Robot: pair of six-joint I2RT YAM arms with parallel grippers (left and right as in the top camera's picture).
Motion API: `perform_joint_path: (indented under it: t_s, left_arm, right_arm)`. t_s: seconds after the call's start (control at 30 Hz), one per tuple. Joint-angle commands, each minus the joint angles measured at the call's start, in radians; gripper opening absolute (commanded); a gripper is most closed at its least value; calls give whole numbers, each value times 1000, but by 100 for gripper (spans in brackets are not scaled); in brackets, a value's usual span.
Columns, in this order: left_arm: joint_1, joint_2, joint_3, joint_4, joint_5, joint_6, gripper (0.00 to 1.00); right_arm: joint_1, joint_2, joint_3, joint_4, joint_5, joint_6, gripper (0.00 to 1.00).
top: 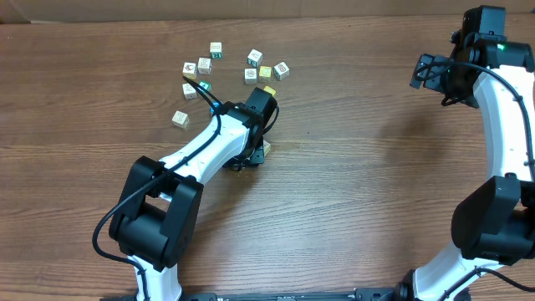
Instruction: Form a circle
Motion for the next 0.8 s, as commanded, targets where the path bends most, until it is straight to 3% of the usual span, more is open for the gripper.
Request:
perform_joint_path:
  t_s: [0.0,0.33,0.47,0.77]
  left_arm:
    - [-2,-7,-3,2,-18,-24,37]
    - [-2,-7,-3,4,-21,-24,38]
    - [-2,-7,-3,1,-20,-23,43]
    - [-2,-7,-3,-18,-21,-19,37]
  right_arm:
    - [-4,-12,8,5,-2,4,100]
    - [-4,-12,8,5,-2,4,100]
    - [-4,-12,8,5,-2,4,100]
    - [-4,-12,8,5,-2,4,100]
